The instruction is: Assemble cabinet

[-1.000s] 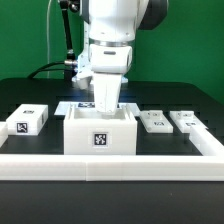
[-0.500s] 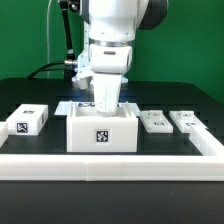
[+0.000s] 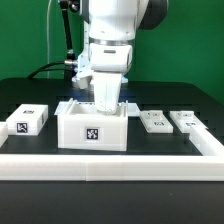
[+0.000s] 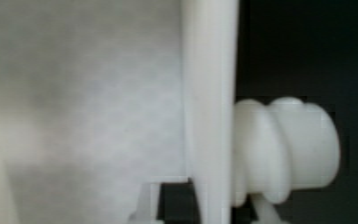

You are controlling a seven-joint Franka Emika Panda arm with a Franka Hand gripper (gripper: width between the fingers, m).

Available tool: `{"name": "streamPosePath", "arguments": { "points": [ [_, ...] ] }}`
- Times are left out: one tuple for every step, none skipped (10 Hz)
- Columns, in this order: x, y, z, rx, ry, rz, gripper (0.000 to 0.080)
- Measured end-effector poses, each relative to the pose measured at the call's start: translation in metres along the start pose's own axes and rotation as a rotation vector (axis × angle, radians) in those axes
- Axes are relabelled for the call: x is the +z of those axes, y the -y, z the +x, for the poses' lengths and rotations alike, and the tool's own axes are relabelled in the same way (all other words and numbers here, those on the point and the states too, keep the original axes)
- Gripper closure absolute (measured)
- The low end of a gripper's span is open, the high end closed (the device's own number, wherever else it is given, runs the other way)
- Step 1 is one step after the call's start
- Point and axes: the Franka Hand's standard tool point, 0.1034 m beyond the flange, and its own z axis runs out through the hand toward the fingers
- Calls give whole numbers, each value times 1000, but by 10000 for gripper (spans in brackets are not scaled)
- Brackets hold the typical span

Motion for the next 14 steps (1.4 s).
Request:
{"name": "streamPosePath", "arguments": {
  "points": [
    [0, 0, 0, 0, 0, 0, 756],
    [0, 0, 0, 0, 0, 0, 756],
    [-1, -2, 0, -6, 1, -1, 756],
    [-3, -9, 1, -13, 1, -4, 756],
    [-3, -17, 6, -21, -2, -11, 756],
    [-3, -23, 14, -29, -7, -17, 756],
    [-3, -29, 22, -39, -12, -24, 756],
    [-3, -36, 34, -43, -19, -31, 756],
    [-4, -44, 49, -51, -28, -41, 756],
    [-5, -49, 60, -67, -33, -48, 756],
    [-5, -49, 59, -67, -33, -49, 756],
    [-5, -49, 59, -66, -33, -49, 756],
    [-5, -49, 58, -65, -33, -49, 756],
    [-5, -49, 58, -65, -33, -49, 756]
  ]
}}
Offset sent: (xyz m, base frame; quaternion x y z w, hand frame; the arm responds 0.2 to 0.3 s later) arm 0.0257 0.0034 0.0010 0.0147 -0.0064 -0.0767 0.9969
